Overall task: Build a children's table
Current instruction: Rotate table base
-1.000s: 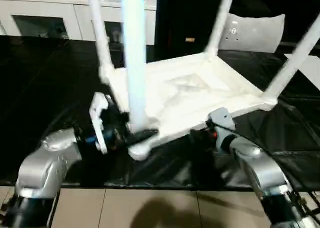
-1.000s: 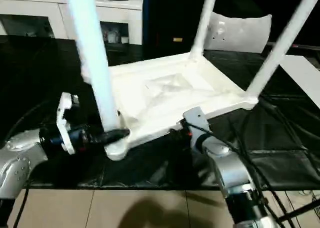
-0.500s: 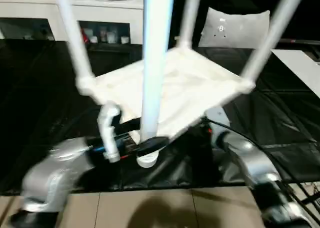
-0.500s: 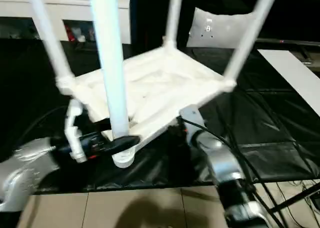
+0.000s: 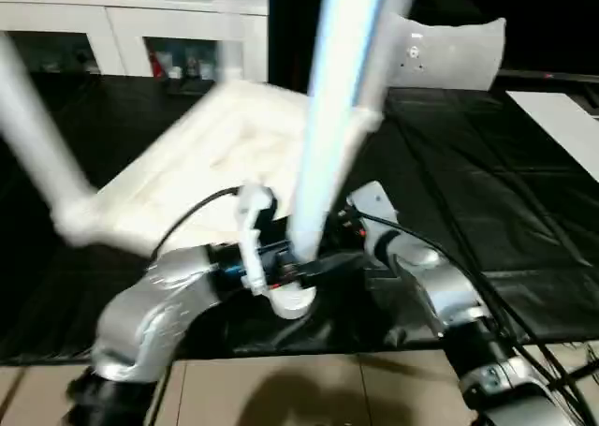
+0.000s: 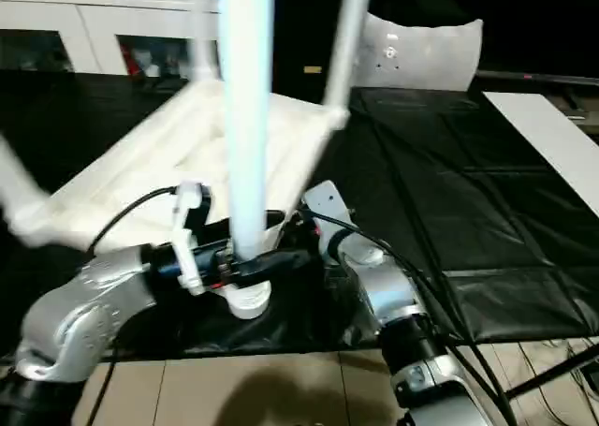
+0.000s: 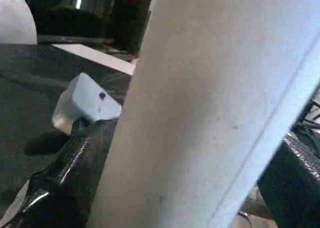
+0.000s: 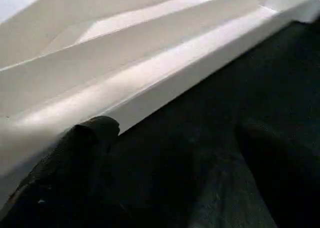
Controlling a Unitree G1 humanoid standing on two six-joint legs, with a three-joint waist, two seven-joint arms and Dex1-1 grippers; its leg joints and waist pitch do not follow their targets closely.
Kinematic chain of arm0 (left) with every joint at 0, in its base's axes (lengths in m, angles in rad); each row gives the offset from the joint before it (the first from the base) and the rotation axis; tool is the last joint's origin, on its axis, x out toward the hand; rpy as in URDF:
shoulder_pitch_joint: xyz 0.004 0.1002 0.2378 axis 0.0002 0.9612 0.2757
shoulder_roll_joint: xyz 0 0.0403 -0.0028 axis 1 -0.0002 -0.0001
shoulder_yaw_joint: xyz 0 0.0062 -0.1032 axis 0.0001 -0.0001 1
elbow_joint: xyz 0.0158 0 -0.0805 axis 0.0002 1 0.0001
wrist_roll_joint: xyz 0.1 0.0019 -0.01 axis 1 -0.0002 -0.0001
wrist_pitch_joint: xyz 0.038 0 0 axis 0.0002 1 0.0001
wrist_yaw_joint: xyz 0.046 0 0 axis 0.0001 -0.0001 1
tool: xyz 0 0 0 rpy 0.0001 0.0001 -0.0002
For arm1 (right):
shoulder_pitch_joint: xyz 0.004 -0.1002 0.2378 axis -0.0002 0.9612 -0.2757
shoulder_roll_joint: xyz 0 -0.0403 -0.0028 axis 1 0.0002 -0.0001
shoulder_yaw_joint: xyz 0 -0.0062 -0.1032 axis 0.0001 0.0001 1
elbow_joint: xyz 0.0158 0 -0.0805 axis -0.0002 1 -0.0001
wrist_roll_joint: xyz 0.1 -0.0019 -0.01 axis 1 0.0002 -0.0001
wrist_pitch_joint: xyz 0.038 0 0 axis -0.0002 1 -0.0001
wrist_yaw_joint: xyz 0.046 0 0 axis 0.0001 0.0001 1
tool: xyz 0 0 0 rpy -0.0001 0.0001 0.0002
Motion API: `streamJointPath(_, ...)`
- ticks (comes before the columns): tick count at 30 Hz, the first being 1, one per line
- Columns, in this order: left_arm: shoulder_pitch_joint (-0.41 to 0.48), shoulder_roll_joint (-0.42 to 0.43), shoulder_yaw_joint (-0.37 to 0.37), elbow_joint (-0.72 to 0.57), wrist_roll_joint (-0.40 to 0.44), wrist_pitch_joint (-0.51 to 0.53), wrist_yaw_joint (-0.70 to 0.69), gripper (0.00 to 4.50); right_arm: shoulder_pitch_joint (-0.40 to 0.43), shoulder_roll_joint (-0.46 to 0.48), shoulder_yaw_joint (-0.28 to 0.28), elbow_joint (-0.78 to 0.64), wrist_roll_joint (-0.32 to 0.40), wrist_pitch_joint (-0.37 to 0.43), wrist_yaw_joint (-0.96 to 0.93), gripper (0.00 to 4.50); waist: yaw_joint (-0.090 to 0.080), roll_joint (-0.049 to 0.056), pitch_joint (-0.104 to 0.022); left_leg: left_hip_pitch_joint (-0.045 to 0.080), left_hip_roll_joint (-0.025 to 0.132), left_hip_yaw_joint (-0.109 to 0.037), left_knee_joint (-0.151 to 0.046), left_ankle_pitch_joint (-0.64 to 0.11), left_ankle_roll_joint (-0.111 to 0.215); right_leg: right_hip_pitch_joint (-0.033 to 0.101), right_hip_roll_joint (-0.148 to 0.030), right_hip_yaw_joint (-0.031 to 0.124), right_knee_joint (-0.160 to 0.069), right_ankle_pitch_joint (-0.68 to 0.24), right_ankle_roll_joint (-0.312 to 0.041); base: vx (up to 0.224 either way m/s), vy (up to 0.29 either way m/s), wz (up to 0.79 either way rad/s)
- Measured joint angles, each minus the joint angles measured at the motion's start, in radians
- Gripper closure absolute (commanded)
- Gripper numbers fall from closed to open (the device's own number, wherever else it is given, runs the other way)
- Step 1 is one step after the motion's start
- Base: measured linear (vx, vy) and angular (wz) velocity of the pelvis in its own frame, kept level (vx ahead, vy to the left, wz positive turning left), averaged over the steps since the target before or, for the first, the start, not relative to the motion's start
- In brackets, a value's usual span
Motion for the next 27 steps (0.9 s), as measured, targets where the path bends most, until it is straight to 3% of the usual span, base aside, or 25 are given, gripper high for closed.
streamJointPath(9,-0.084,-0.075,-0.034,0.123,0.094,-0.113,0.052,0.07,0.012,-0.019,-0.015,-0.003,-0.006,-0.021,-0.008,0.0,0.005,0.003,0.0,0.0,0.0,0.0,0.0,0.0,0.0,0.0,0.0,0.0,0.0,0.0,0.0,0.0,0.0,0.0)
streamJointPath(14,-0.092,-0.096,-0.04,0.151,0.123,-0.172,0.08,0.07,0.091,-0.039,-0.044,-0.074,0.012,-0.028,0.003,0.0,0.018,0.005,-0.001,0.0,0.0,0.0,0.0,0.0,0.0,0.0,0.0,0.0,0.0,0.0,0.0,0.0,0.0,0.0)
streamJointPath(19,-0.067,-0.021,-0.042,0.148,0.138,-0.184,0.051,0.07,0.161,-0.068,-0.083,-0.193,0.081,0.003,0.066,0.0,0.017,0.007,-0.001,0.001,0.0,0.0,0.0,0.0,0.0,0.0,0.0,0.0,0.0,0.0,0.0,0.0,0.0,0.0)
streamJointPath(23,-0.037,0.072,-0.027,0.144,0.138,-0.168,-0.018,0.07,0.171,-0.093,-0.119,-0.271,0.124,0.012,0.102,0.0,0.016,0.009,-0.001,0.001,0.0,0.0,-0.001,0.0,0.0,0.0,0.0,0.0,0.0,0.0,0.0,0.0,0.0,0.0)
streamJointPath(27,-0.043,0.218,-0.028,0.203,0.169,-0.194,-0.143,0.22,0.211,-0.13,-0.129,-0.359,0.148,-0.015,0.144,0.0,0.023,0.009,-0.001,0.001,0.0,0.0,-0.001,0.0,0.0,0.001,0.0,0.0,0.0,0.0,0.0,0.0,0.0,0.0)
